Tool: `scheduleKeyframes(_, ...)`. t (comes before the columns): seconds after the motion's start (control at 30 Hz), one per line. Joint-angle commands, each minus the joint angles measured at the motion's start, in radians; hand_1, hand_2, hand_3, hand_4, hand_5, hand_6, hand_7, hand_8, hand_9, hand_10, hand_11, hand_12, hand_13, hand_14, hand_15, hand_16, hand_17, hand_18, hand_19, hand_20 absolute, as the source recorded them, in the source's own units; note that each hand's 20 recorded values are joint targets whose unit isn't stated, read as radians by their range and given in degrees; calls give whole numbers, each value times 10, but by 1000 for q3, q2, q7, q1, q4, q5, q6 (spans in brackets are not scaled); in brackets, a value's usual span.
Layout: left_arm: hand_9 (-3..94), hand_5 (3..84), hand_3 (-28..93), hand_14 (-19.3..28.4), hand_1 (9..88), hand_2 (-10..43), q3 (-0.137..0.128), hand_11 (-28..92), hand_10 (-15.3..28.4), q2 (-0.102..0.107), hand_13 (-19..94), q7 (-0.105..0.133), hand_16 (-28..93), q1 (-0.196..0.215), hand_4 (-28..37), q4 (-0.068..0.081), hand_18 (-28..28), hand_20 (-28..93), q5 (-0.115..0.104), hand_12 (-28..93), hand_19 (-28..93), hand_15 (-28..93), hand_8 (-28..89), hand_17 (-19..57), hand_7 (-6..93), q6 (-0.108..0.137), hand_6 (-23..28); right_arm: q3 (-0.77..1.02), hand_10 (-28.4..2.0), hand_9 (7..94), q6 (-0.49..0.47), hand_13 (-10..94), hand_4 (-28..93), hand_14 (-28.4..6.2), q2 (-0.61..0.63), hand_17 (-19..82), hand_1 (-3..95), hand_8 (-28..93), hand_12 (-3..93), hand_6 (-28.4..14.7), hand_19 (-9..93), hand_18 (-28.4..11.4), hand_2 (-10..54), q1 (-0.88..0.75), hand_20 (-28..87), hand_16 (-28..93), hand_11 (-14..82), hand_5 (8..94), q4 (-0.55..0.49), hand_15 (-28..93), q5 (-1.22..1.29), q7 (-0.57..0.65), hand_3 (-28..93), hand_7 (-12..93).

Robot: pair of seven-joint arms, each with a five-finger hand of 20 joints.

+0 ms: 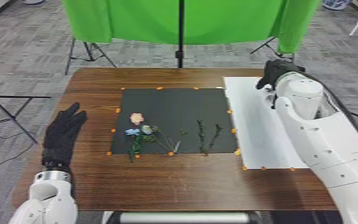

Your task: Arrange flowers

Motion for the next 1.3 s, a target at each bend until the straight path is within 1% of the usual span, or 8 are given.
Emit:
scheduleKeyframes(0.03, 428, 431, 657, 152, 216, -24, 0, 142, 136, -10, 309, -8, 17, 11, -233, 0, 102, 153, 3, 116, 13, 79, -50, 38, 93, 3, 41, 42, -126, 854, 2, 932, -132, -28, -43, 652, 394, -85, 205, 18, 932, -103, -94, -32, 512, 336, 194, 681, 68, 541, -87, -1, 558, 159)
scheduleKeyframes(0.37, 428, 431, 657, 152, 217, -24, -1, 142, 136, -12, 309, -12, 18, 16, -232, -1, 102, 153, 5, 116, 13, 79, -50, 38, 93, -2, 40, 88, -127, 854, 8, 933, -130, -25, -57, 651, 395, -90, 205, 25, 932, -104, -95, -80, 513, 344, 195, 678, 85, 536, -121, 1, 560, 164)
scheduleKeyframes(0.5, 428, 432, 656, 152, 218, -24, 2, 143, 136, -13, 309, -14, 18, 11, -231, 2, 102, 153, 5, 117, 13, 79, -50, 38, 93, -3, 41, 112, -122, 853, 87, 934, -133, -25, -71, 652, 420, -90, 205, 25, 932, -103, -95, -125, 510, 344, 197, 677, 91, 536, -94, -4, 558, 165)
scheduleKeyframes(0.6, 428, 432, 657, 152, 219, -25, 1, 142, 136, -13, 309, -15, 18, 14, -231, 1, 102, 153, 5, 117, 13, 79, -49, 37, 92, -3, 41, 118, -108, 863, 160, 937, -141, -19, -79, 657, 525, 43, 202, 12, 932, -99, -95, -157, 507, 331, 208, 698, 103, 545, -95, -16, 477, 170)
scheduleKeyframes(0.67, 428, 432, 657, 152, 220, -25, 1, 142, 136, -13, 309, -15, 18, 12, -231, 1, 102, 153, 5, 117, 13, 79, -49, 37, 92, -2, 41, 114, -91, 899, 213, 937, -104, -12, -80, 667, 637, 90, 289, 5, 932, -93, -95, -176, 507, 305, 144, 740, 108, 572, -68, -10, 374, 179)
scheduleKeyframes(0.83, 428, 432, 657, 153, 222, -25, 0, 142, 136, -15, 310, -15, 18, 9, -231, 2, 102, 153, 4, 117, 13, 80, -49, 38, 92, 1, 41, 99, -79, 935, 261, 937, -110, -4, -71, 681, 721, 117, 344, -4, 932, -84, -95, -181, 504, 281, 91, 789, 113, 596, -55, -15, 374, 191)
scheduleKeyframes(1.1, 428, 432, 656, 153, 224, -25, -8, 142, 136, -11, 309, -8, 18, 20, -230, -3, 102, 153, 2, 117, 13, 79, -50, 38, 92, 4, 41, -43, -81, 937, 313, 937, -108, 0, 63, 691, 730, 117, 336, -14, 932, -84, -95, -82, 504, 276, 106, 803, -95, 606, 172, 30, 380, 190)
scheduleKeyframes(1.3, 428, 432, 655, 153, 223, -25, -1, 143, 136, -11, 309, -10, 18, 15, -229, -1, 102, 153, 2, 117, 13, 79, -50, 38, 92, -1, 41, -184, -82, 937, 307, 937, -107, 0, 79, 690, 728, 123, 333, -14, 932, -85, -95, -15, 510, 273, 115, 806, -245, 610, 340, 8, 386, 192)
